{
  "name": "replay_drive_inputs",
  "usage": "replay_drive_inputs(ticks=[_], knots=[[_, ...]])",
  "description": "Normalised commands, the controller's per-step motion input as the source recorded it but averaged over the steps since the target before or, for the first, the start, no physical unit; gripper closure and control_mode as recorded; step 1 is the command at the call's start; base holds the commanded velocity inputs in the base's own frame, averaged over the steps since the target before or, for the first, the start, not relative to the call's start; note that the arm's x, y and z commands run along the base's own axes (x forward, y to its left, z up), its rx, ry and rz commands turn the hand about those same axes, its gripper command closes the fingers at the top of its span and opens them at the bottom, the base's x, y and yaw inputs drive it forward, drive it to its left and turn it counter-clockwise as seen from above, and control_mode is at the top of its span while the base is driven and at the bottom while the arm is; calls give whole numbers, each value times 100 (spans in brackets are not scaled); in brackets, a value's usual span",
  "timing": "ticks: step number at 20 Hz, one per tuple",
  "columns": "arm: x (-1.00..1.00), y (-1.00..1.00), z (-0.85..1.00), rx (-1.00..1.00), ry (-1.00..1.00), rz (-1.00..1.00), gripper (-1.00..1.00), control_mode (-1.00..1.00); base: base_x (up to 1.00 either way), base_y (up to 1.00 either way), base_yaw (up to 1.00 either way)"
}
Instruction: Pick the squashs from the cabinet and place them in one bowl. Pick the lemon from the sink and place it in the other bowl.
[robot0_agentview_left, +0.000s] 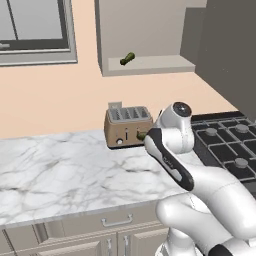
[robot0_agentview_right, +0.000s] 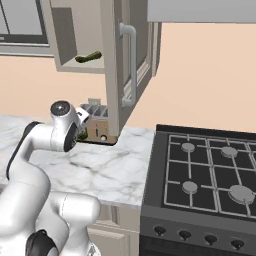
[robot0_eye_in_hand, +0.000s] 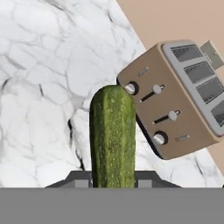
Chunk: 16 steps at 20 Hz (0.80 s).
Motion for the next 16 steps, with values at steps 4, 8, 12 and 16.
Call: replay_drive_inputs(ticks=[4, 8, 12, 16], knots=[[0, 0, -32, 0, 0, 0, 100, 100, 0, 0, 0], [0, 0, 0, 0, 0, 0, 100, 100, -4, 3, 1], [0, 0, 0, 0, 0, 0, 100, 100, -26, 34, 14], [0, 0, 0, 0, 0, 0, 100, 100, -71, 44, 15]])
